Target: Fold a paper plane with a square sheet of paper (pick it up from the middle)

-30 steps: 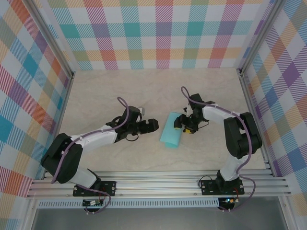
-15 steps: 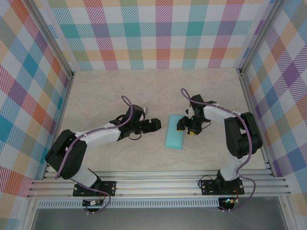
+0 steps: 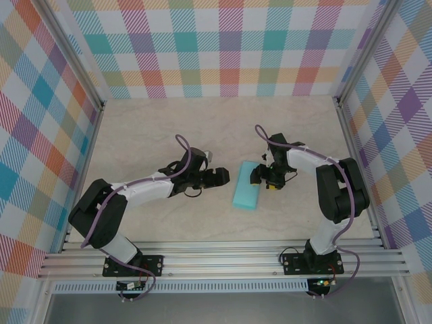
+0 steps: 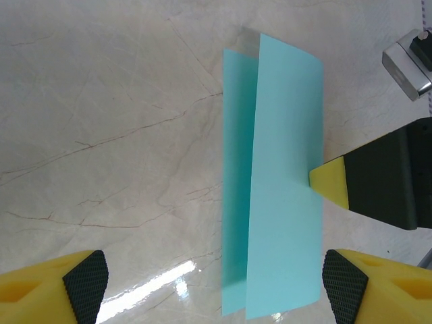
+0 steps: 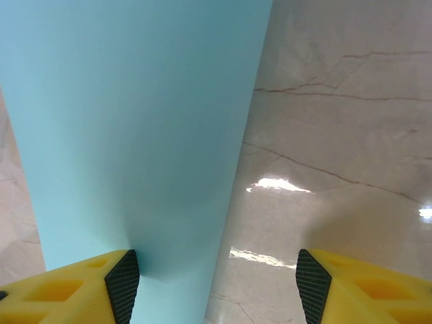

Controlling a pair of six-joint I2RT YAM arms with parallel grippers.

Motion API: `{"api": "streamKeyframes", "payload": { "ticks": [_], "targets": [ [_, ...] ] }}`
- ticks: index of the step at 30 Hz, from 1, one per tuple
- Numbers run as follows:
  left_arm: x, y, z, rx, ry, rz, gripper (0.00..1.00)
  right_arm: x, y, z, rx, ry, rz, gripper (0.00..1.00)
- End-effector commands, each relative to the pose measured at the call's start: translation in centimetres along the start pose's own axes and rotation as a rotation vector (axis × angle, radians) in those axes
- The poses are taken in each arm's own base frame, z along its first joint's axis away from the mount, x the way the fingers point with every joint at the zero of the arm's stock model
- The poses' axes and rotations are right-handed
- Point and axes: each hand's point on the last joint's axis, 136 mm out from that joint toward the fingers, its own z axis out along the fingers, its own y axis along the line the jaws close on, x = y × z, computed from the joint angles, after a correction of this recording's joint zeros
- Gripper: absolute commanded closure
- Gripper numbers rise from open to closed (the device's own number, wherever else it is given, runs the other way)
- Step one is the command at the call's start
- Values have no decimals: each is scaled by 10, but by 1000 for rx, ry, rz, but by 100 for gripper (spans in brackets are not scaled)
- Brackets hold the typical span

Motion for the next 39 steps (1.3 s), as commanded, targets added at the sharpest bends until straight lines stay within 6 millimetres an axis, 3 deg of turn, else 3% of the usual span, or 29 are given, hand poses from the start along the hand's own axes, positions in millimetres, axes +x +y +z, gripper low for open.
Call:
{"api": "streamKeyframes", "payload": {
  "ticks": [1, 18, 39],
  "targets": [
    [-6, -16, 2, 39, -9, 24, 14, 2, -9, 3, 39, 25, 21, 34],
    [-6, -15, 8, 38, 3, 22, 14, -2, 8, 5, -45, 52, -18, 28],
    [-6, -16, 9, 40, 5, 24, 14, -5, 0, -3, 148, 43, -43, 30]
  ]
}}
